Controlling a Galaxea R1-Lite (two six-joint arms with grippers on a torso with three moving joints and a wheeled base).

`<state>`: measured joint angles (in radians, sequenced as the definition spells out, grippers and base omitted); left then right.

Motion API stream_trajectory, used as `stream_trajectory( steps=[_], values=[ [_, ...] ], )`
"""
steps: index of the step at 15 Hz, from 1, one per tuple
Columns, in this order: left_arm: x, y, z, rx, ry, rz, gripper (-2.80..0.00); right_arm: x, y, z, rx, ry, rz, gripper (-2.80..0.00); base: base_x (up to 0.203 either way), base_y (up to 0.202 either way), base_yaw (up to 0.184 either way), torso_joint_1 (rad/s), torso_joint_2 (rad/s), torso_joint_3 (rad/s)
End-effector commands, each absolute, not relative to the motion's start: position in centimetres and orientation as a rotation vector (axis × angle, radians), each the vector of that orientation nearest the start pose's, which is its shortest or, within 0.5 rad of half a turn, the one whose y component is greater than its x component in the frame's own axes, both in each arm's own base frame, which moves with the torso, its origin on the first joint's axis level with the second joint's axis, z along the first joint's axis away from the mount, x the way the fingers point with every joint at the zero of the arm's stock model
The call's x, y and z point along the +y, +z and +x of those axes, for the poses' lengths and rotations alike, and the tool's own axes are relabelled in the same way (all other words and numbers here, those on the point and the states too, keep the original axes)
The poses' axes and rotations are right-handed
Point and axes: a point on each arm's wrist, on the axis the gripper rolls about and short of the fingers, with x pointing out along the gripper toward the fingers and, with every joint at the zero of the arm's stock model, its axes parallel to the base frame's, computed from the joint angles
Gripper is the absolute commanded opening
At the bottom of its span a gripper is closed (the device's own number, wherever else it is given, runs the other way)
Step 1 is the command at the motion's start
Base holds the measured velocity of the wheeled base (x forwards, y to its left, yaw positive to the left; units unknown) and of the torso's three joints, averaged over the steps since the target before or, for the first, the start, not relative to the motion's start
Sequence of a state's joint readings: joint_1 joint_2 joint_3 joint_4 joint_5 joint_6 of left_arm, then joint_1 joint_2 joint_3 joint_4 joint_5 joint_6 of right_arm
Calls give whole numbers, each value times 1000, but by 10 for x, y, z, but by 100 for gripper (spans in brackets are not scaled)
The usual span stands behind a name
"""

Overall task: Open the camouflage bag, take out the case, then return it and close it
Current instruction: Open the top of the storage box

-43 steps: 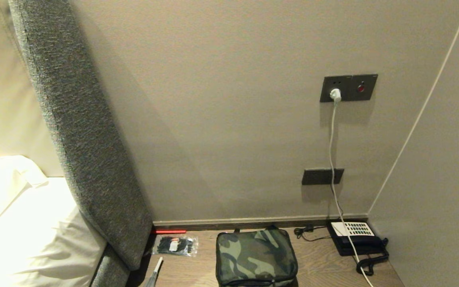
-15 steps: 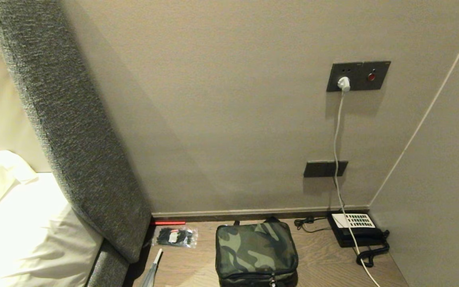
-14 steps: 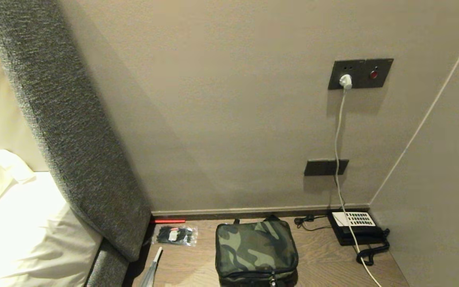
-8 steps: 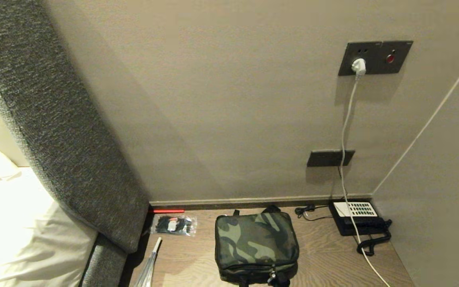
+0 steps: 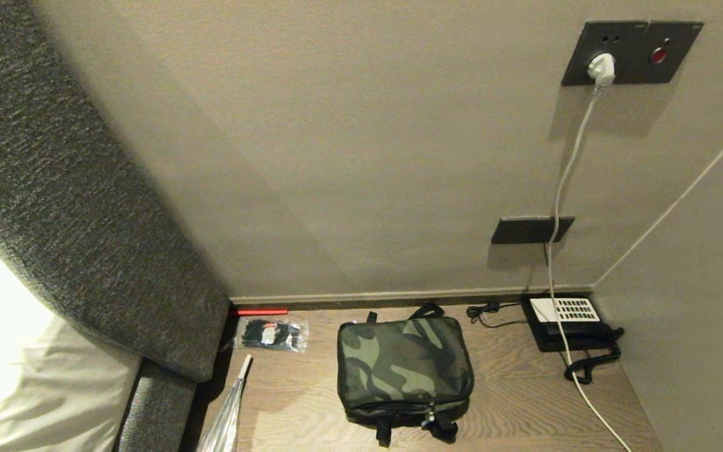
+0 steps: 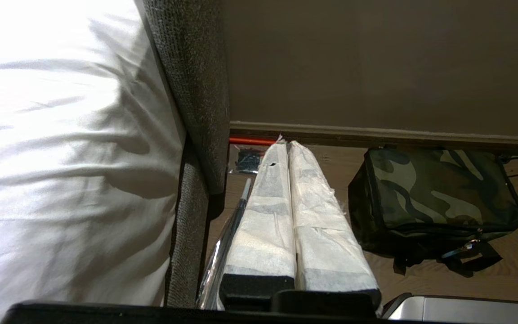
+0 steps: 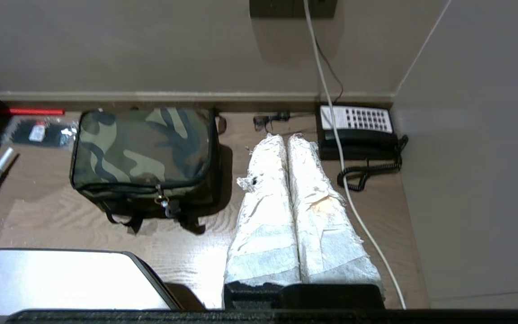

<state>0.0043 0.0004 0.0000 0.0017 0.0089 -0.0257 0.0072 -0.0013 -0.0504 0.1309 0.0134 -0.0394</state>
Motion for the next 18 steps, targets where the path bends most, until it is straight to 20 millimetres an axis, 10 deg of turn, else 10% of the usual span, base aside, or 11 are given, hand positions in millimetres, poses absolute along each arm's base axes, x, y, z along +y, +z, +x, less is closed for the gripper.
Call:
stream_trajectory(
  steps=[1, 18],
  values=[
    [0, 75, -23, 3, 14, -29, -280, 0, 76, -27, 81, 23, -40, -280, 0, 0, 0, 2, 2, -198],
    [0, 75, -23, 4, 15, -28, -280, 0, 76, -27, 81, 23, -40, -280, 0, 0, 0, 3, 1, -199]
  ],
)
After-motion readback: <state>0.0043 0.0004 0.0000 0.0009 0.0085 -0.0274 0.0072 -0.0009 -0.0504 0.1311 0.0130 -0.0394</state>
